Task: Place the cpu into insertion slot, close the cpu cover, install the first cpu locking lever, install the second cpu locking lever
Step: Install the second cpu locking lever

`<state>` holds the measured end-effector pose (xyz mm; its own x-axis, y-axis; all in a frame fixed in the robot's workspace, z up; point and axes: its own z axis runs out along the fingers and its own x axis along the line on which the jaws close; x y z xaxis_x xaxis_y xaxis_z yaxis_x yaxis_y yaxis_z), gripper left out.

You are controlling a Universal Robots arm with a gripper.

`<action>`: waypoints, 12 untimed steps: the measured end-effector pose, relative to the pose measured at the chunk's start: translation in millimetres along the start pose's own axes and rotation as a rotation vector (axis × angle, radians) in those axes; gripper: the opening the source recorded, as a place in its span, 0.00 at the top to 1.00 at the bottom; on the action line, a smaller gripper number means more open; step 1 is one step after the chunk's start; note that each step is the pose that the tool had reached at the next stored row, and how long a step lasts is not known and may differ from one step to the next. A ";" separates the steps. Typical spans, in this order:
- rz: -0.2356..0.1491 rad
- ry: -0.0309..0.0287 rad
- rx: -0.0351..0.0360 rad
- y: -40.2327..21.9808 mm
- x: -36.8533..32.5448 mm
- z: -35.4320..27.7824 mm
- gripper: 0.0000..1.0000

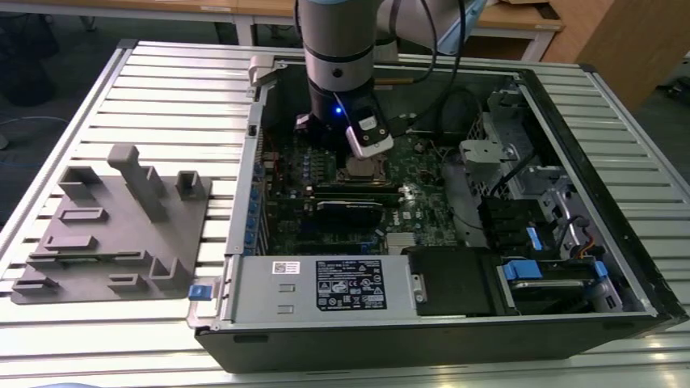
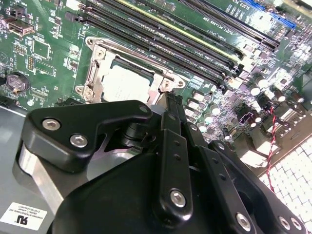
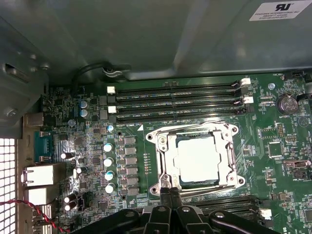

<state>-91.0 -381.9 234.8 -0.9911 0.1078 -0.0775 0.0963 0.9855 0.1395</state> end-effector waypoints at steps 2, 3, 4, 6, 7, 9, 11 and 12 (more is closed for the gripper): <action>0.000 0.0000 0.0000 0.0 0.0 -0.1 0.89; 0.000 0.0000 0.0000 0.0 0.0 -0.1 0.89; 0.000 0.0000 0.0000 0.0 0.0 -0.1 0.89; 0.000 0.0002 0.0001 0.0 -0.3 -0.1 0.89; 0.000 0.0002 0.0003 0.0 -0.7 -0.2 0.89; 0.000 0.0001 0.0001 0.2 -2.0 0.0 0.89; 0.000 0.0000 -0.0001 0.3 -3.2 0.2 0.89; 0.000 0.0000 0.0000 0.5 -4.3 0.4 0.89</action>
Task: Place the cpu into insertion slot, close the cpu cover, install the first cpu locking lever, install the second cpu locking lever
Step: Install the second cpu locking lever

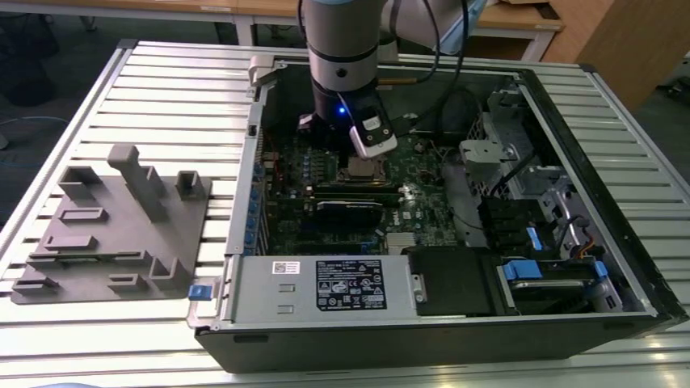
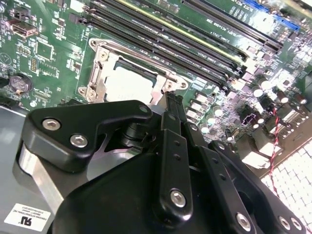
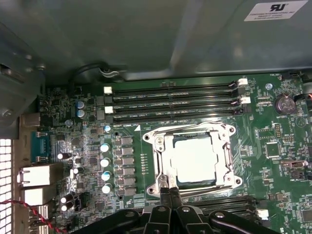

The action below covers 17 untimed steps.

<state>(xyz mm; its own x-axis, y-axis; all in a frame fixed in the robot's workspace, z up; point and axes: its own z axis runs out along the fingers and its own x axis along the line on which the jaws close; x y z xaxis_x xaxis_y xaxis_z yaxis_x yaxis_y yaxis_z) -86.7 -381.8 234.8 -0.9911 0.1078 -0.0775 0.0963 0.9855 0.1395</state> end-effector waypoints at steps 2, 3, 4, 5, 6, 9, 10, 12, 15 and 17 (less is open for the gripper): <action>0.000 0.0000 0.0000 0.3 -3.2 0.5 0.89; 0.000 0.0000 0.0000 0.6 -5.1 0.7 0.89; 0.000 0.0000 0.0000 0.9 -7.2 1.1 0.89; 0.000 0.0000 0.0000 1.2 -9.6 1.5 0.89; 0.000 0.0000 -0.0001 1.5 -12.1 1.9 0.89; 0.000 0.0001 0.0000 2.6 -20.2 3.1 0.89; 0.000 0.0001 0.0000 2.9 -22.4 3.5 0.89; 0.000 0.0000 0.0000 3.6 -26.4 4.2 0.89; 0.000 0.0000 0.0000 5.2 -28.8 4.9 0.89; 0.000 0.0000 0.0001 7.1 -28.9 5.2 0.89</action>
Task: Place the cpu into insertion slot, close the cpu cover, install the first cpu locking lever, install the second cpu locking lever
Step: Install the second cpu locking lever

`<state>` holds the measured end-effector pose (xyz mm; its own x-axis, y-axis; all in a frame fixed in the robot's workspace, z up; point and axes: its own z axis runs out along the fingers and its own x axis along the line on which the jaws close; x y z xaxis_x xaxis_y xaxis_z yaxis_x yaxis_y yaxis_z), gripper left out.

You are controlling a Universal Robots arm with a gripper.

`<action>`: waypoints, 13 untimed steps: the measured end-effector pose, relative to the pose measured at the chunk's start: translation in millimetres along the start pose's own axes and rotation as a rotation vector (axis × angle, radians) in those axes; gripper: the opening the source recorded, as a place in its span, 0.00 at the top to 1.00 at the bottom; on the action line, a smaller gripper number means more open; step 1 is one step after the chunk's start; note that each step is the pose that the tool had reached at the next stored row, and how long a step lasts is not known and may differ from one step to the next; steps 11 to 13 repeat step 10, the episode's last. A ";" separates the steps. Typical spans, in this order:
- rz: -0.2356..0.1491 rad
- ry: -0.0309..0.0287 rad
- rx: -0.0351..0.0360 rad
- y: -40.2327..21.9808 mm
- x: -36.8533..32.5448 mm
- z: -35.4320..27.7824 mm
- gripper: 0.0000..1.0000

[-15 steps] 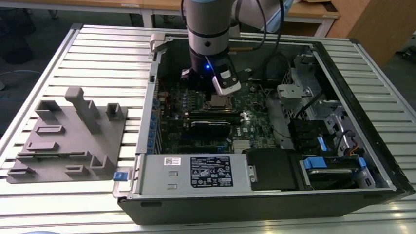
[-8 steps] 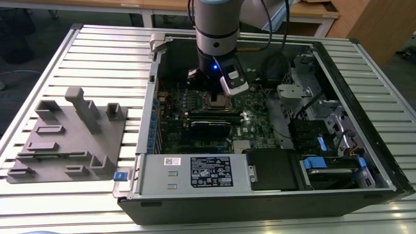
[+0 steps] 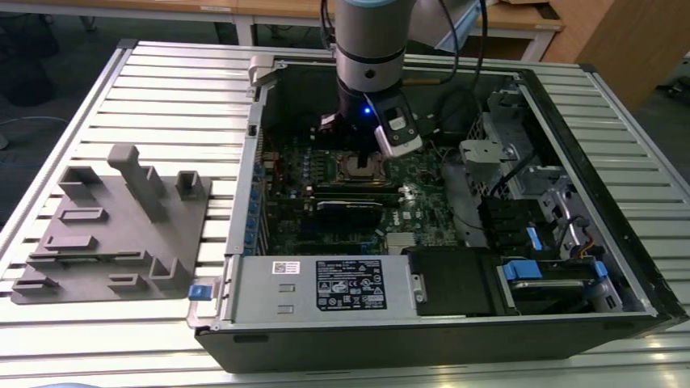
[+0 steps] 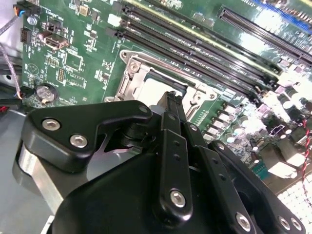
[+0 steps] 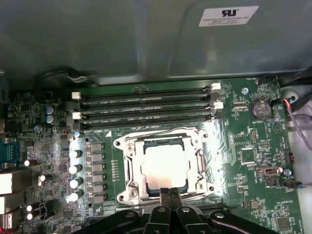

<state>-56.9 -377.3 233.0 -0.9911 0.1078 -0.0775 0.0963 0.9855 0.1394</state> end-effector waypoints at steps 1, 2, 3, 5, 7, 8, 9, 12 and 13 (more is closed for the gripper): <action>0.000 0.0000 -0.0001 1.2 0.1 0.3 0.89; 0.000 0.0000 -0.0001 2.4 0.3 0.6 0.89; 0.000 0.0000 -0.0002 3.4 0.4 0.9 0.89; 0.000 0.0000 -0.0003 5.2 0.6 1.5 0.89; 0.000 0.0000 -0.0005 5.4 0.7 1.7 0.89; 0.000 0.0000 -0.0006 5.4 0.7 1.7 0.89; 0.000 0.0000 -0.0006 5.4 0.7 1.7 0.89; 0.000 0.0000 -0.0006 5.4 0.7 1.7 0.89; 0.000 0.0000 -0.0006 5.4 0.7 1.7 0.89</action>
